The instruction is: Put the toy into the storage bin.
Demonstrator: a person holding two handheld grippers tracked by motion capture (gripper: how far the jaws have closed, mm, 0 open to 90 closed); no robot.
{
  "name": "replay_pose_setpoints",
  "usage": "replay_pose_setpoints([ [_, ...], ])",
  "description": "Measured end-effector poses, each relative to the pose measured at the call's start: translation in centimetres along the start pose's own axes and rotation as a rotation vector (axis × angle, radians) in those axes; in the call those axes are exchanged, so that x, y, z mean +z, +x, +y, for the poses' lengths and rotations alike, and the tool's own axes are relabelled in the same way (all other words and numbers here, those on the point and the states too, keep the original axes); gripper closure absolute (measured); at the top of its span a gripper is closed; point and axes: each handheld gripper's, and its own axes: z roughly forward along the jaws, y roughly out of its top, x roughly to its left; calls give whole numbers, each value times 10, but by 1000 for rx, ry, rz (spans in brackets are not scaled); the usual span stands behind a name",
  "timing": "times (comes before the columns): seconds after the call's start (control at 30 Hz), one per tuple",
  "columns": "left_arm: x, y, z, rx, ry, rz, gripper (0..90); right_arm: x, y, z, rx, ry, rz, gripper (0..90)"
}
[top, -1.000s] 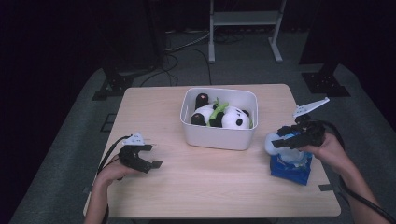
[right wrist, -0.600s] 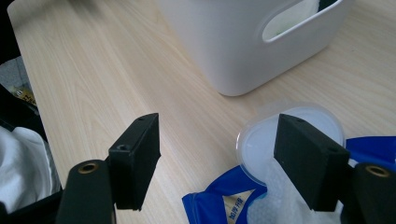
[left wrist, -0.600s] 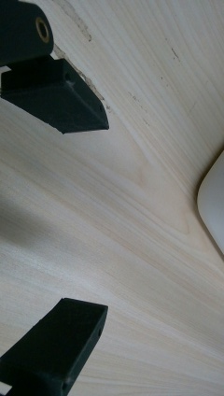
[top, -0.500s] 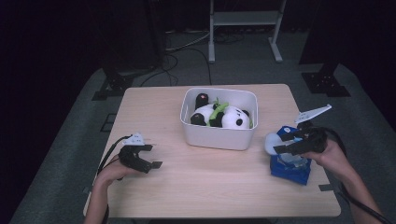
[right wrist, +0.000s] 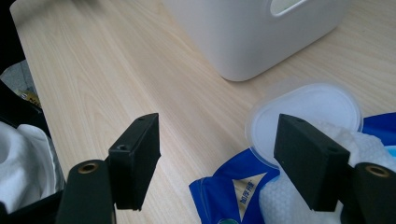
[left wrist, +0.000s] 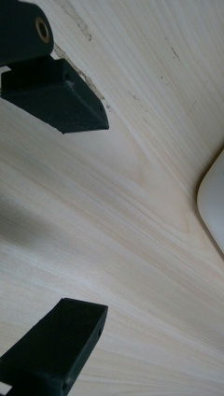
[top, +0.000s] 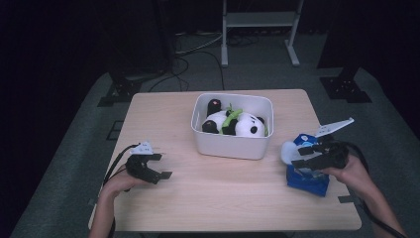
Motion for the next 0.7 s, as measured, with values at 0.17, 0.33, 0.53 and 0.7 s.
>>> replay_pose_setpoints([
  [0.17,-1,0,0,-2,-2,1,90,2,1,-8,9,1,3,300],
  [0.33,-1,0,0,-1,-3,1,90,1,1,-13,17,-1,1,300],
  [0.53,-1,0,0,-1,-1,1,90,2,2,-18,24,0,2,300],
  [0.7,-2,0,0,-2,-3,2,90,2,3,-23,27,-2,5,299],
])
